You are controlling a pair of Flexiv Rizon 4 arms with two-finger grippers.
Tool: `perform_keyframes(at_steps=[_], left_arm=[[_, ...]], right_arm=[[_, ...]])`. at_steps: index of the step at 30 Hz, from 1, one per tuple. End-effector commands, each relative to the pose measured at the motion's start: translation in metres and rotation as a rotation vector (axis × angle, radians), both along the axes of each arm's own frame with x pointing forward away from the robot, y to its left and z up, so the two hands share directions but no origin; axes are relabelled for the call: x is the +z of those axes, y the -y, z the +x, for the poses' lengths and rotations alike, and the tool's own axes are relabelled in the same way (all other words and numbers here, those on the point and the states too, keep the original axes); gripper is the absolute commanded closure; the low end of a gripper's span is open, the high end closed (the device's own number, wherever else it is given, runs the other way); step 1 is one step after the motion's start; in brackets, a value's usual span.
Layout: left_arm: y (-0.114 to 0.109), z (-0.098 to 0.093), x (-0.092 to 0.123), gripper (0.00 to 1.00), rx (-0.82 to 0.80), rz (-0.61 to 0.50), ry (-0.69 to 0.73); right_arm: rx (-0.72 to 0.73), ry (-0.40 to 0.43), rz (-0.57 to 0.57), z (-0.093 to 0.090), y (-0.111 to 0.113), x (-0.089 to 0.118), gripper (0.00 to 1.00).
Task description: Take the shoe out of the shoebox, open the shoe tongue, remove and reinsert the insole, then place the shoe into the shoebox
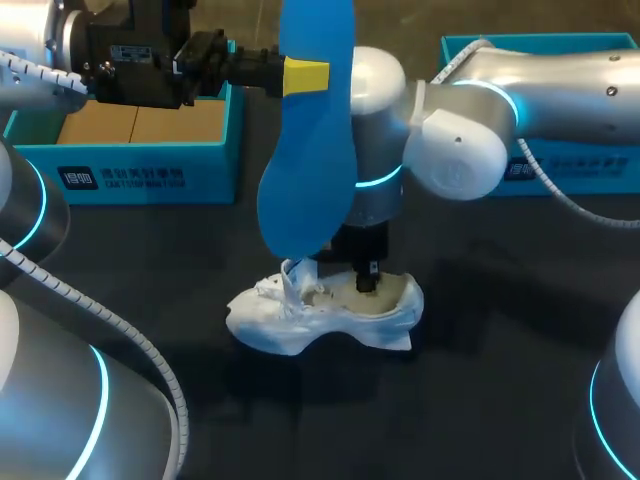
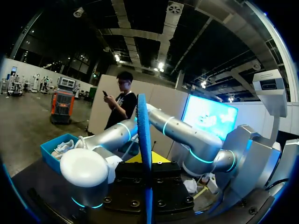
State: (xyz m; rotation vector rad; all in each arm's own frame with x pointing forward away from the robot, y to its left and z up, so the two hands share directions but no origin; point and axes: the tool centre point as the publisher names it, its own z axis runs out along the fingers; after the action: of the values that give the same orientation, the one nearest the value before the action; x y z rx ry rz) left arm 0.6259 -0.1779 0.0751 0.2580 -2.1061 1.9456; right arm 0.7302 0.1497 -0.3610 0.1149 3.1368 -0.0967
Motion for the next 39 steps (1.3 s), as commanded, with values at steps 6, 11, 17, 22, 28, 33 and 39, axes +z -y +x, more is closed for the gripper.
perform_keyframes(at_steps=[6, 11, 17, 22, 28, 33, 39], left_arm=[[0.001, 0.0, -0.001, 1.0, -0.001, -0.001, 0.0], [0.001, 0.0, -0.001, 1.0, -0.001, -0.001, 0.0], [0.001, 0.0, -0.001, 1.0, -0.001, -0.001, 0.0], [0.001, 0.0, -0.001, 1.0, -0.001, -0.001, 0.0], [0.001, 0.0, -0.001, 1.0, -0.001, -0.001, 0.0], [0.001, 0.0, -0.001, 1.0, -0.001, -0.001, 0.0], [0.001, 0.0, -0.001, 1.0, -0.001, -0.001, 0.0]], right_arm=[[-0.015, -0.026, 0.019, -0.01, 0.014, 0.027, 1.0], [-0.015, -0.026, 0.019, -0.01, 0.014, 0.027, 1.0], [-0.015, -0.026, 0.019, -0.01, 0.014, 0.027, 1.0], [-0.348, -0.098, 0.043, 0.002, 0.023, 0.014, 1.0], [-0.859, -0.089, 0.174, -0.005, 0.048, 0.022, 1.0], [-0.898, -0.034, 0.15, -0.012, 0.05, 0.023, 1.0], [-0.898, -0.034, 0.15, -0.012, 0.05, 0.023, 1.0]])
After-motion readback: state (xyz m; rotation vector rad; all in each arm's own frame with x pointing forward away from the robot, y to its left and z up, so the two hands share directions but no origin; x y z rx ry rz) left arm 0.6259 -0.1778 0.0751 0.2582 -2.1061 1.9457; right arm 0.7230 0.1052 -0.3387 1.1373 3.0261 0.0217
